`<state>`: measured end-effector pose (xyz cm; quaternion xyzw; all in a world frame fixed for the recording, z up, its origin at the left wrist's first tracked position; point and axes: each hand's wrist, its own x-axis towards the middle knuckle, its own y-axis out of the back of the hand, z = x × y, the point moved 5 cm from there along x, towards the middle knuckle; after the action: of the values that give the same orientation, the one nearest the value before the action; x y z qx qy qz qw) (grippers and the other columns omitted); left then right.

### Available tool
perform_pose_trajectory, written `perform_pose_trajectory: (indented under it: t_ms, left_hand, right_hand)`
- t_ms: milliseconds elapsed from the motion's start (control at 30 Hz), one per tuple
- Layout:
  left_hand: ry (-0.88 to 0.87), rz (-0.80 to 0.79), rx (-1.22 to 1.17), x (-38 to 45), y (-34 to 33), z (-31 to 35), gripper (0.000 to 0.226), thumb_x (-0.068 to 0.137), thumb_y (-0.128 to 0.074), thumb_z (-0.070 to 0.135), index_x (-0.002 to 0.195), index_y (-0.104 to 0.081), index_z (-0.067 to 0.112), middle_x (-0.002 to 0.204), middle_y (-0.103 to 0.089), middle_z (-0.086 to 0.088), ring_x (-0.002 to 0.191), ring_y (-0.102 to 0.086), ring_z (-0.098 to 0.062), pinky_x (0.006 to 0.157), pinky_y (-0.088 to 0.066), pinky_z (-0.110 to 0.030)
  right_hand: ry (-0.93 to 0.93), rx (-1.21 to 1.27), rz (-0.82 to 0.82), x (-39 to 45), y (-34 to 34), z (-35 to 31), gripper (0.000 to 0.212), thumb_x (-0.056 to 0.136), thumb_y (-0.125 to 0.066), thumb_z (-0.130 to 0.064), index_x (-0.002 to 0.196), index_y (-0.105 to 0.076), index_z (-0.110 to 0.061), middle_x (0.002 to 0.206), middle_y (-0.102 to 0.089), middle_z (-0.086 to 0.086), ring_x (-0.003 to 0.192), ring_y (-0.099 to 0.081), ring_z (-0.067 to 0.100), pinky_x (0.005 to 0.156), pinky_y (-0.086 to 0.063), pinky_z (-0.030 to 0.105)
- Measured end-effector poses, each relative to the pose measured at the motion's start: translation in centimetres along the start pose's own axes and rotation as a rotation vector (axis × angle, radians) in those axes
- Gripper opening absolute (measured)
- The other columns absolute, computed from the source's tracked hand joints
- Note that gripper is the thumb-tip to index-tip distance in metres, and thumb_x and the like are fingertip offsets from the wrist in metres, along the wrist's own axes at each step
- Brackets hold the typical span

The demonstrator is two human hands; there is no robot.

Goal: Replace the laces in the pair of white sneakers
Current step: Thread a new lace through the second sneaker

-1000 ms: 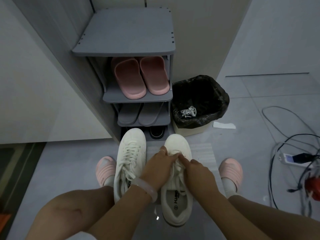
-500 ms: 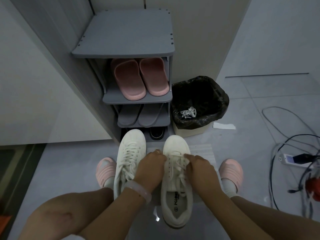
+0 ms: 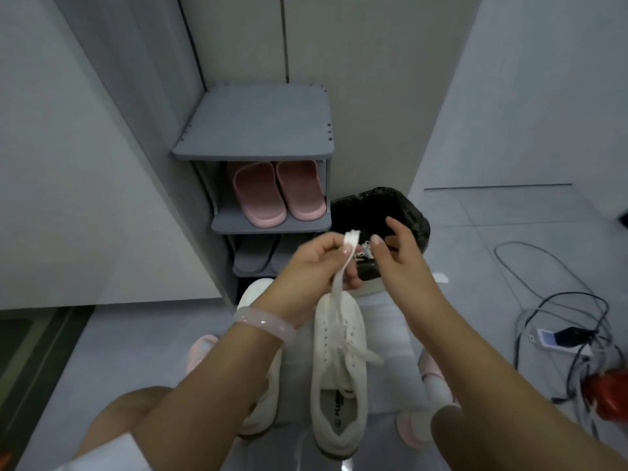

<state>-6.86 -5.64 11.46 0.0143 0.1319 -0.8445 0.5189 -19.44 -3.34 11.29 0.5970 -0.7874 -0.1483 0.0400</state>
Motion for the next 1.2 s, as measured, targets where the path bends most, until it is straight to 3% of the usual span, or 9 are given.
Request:
perform_pose_trajectory:
  t_ms: [67,167,333,500,633,700,800,1033,1200]
  left_hand:
    - [-0.042,0.101,0.004,-0.4,0.5,1.4,0.014,0.096,-0.045,0.009,0.089,-0.057,0.014,0.057,-0.062,-0.002,0.046,-0.06,-0.011,0.051,-0.052,-0.021]
    - [-0.116,0.141,0.166,-1.4,0.4,2.8,0.013,0.093,-0.051,0.008,0.088,-0.057,0.018,0.058,-0.066,-0.002,0.04,-0.059,-0.017,0.045,-0.049,-0.023]
    - [-0.247,0.131,0.487,-3.3,-0.8,3.9,0.028,0.09,-0.045,0.002,0.077,-0.055,0.024,0.049,-0.058,0.001,0.039,-0.056,-0.016,0.047,-0.048,-0.026]
    - [-0.22,0.117,0.572,-4.0,-1.6,4.4,0.021,0.087,-0.055,0.009,0.085,-0.069,0.025,0.077,-0.071,0.001,0.07,-0.069,-0.007,0.069,-0.055,-0.021]
    - [-0.002,0.025,0.238,-4.0,-1.8,4.3,0.022,0.093,-0.05,0.017,0.1,-0.07,0.011,0.103,-0.069,-0.018,0.101,-0.064,-0.03,0.094,-0.05,-0.039]
    - [-0.039,0.077,0.031,-3.3,-0.7,6.2,0.025,0.095,-0.045,0.018,0.104,-0.066,0.008,0.098,-0.069,-0.012,0.095,-0.065,-0.023,0.092,-0.049,-0.031]
    - [-0.194,0.197,-0.335,-1.8,3.3,11.0,0.028,0.099,-0.036,0.016,0.092,-0.062,0.008,0.084,-0.064,-0.003,0.079,-0.06,-0.012,0.082,-0.049,-0.026]
    - [-0.476,0.286,-0.827,-3.2,9.7,19.1,0.033,0.097,-0.038,0.007,0.075,-0.059,-0.005,0.062,-0.065,-0.014,0.071,-0.068,-0.02,0.091,-0.049,-0.038]
    - [-0.535,0.279,-0.767,-4.5,9.4,22.3,0.033,0.099,-0.036,0.01,0.081,-0.059,-0.005,0.061,-0.064,-0.013,0.06,-0.065,-0.019,0.068,-0.056,-0.032]
  right_hand:
    - [0.186,-0.055,0.202,-2.4,0.8,-1.5,0.021,0.094,-0.048,-0.025,0.114,-0.055,-0.023,0.108,-0.058,-0.001,0.091,-0.055,0.003,0.076,-0.043,0.016]
    - [0.347,-0.068,0.172,-5.1,0.0,-3.3,0.012,0.09,-0.054,-0.02,0.087,-0.062,-0.028,0.09,-0.06,-0.002,0.081,-0.057,0.003,0.069,-0.046,0.012]
    - [0.252,0.028,0.134,-6.3,-0.8,-4.8,0.006,0.088,-0.06,-0.023,0.086,-0.066,-0.022,0.087,-0.065,0.005,0.078,-0.062,0.012,0.069,-0.052,0.019]
    - [0.129,0.094,0.123,-5.7,-0.3,-4.6,0.014,0.091,-0.057,-0.019,0.091,-0.069,-0.012,0.082,-0.069,0.007,0.08,-0.066,0.02,0.07,-0.056,0.029]
    - [0.039,0.5,0.072,-5.2,-0.3,-4.8,0.02,0.093,-0.053,-0.015,0.085,-0.069,-0.023,0.075,-0.071,-0.005,0.075,-0.067,0.009,0.066,-0.054,0.02]
    - [0.059,0.626,0.066,-4.1,0.9,-6.0,0.022,0.095,-0.049,-0.017,0.082,-0.066,-0.02,0.079,-0.069,-0.003,0.084,-0.064,0.013,0.083,-0.051,0.028]
    - [0.123,0.817,0.024,-2.2,4.0,-9.1,0.023,0.1,-0.038,-0.02,0.086,-0.056,-0.015,0.067,-0.066,-0.002,0.071,-0.065,0.012,0.075,-0.053,0.027]
    - [0.306,0.77,0.124,-0.1,10.6,-16.7,0.029,0.103,-0.026,-0.024,0.087,-0.047,-0.014,0.048,-0.037,-0.009,0.042,-0.03,0.006,0.043,-0.031,0.017]
    - [0.355,0.7,0.092,-0.1,11.4,-19.7,0.028,0.103,-0.025,-0.023,0.09,-0.048,-0.014,0.049,-0.038,-0.01,0.043,-0.026,0.006,0.042,-0.024,0.017]
